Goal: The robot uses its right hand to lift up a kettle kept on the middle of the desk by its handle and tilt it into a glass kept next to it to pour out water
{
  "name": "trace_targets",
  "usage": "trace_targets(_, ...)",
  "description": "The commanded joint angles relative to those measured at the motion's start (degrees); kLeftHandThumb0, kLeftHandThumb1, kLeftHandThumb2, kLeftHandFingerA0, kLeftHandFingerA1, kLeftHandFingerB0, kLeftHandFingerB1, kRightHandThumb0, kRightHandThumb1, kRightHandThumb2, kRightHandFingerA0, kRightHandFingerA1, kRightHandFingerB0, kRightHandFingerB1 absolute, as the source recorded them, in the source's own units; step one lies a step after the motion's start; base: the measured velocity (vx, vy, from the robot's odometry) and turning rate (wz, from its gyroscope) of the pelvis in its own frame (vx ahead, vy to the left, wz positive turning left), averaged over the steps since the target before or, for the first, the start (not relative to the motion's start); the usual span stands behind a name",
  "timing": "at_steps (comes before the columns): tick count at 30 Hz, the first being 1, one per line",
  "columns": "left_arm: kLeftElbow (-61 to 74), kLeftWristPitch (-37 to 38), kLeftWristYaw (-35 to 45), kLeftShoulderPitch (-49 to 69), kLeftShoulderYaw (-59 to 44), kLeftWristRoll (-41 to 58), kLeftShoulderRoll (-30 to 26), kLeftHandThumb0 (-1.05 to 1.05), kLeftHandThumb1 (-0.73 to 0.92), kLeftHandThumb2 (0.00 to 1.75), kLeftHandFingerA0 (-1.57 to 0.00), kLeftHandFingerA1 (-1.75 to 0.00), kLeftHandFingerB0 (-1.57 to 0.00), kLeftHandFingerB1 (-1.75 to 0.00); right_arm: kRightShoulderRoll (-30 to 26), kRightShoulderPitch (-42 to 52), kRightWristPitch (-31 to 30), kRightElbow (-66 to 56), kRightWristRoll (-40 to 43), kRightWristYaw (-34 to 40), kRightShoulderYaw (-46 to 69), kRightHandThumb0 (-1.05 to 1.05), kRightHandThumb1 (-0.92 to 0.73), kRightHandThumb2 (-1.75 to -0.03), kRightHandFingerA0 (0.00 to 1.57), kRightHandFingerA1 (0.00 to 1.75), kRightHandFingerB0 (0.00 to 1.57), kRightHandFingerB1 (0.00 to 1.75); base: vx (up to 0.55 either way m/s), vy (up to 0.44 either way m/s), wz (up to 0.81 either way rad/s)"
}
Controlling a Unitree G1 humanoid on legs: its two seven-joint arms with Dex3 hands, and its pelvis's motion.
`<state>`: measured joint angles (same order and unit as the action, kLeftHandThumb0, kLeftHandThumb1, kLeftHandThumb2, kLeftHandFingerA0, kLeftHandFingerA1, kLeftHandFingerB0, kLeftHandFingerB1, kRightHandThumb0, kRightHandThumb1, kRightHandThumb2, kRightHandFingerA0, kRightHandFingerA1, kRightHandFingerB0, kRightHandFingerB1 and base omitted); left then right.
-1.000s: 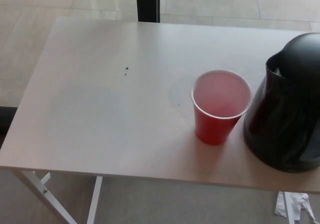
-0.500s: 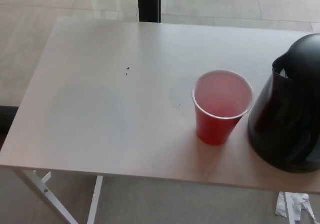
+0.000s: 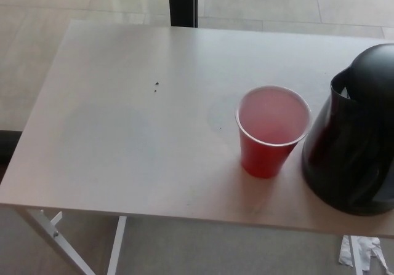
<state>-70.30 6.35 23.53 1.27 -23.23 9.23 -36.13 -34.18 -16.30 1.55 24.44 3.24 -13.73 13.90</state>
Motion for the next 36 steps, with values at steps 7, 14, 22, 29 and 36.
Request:
trace_targets(7, 0.0, 0.6, 0.4, -0.4, -0.3, 0.5, -1.5, -0.81, 0.87, 0.66, -0.42, -0.6, -0.26, -0.55, -2.6, 1.3, 12.1, -1.6, -8.3, 1.6, -5.1, -0.07, -0.64, -0.93, 0.88, 1.58, 0.85, 1.34, 0.0, 0.0, 0.0)
trace_targets(14, -0.5, 0.6, 0.0, -0.7, -0.1, 0.2, -1.8, -0.82, 0.86, 0.65, -0.44, -0.58, -0.27, -0.53, -0.2, 2.9, 10.2, -4.9, -7.6, 6.0, -3.3, -0.09, -0.53, -1.11, 0.78, 1.75, 0.72, 1.58, 0.0, 0.0, 0.0)
trace_targets(22, -0.3, 0.4, 0.0, -0.6, -0.4, 0.4, -2.2, -0.8, 0.87, 0.66, -0.45, -0.58, -0.27, -0.54, 4.9, -0.6, -1.4, -8.8, -1.5, 6.5, 1.8, -0.12, -0.49, -1.25, 0.92, 1.75, 0.78, 1.68, 0.0, 0.0, 0.0)
trace_targets(29, 0.4, 0.8, -0.3, -0.5, 0.1, -0.1, -2.3, -0.8, 0.88, 0.66, -0.45, -0.58, -0.3, -0.54, 8.9, -5.9, -14.8, -11.6, 8.4, 7.2, 8.7, -0.07, -0.52, -1.27, 0.94, 1.75, 0.69, 1.75, 0.0, 0.0, 0.0)
trace_targets(36, 0.6, 0.4, -0.1, -1.0, 0.1, 0.0, -2.1, -0.79, 0.88, 0.66, -0.44, -0.58, -0.29, -0.54, 11.5, -9.0, -19.7, -13.6, 11.2, 8.9, 12.1, -0.07, -0.55, -1.21, 0.94, 1.75, 0.69, 1.75, 0.0, 0.0, 0.0)
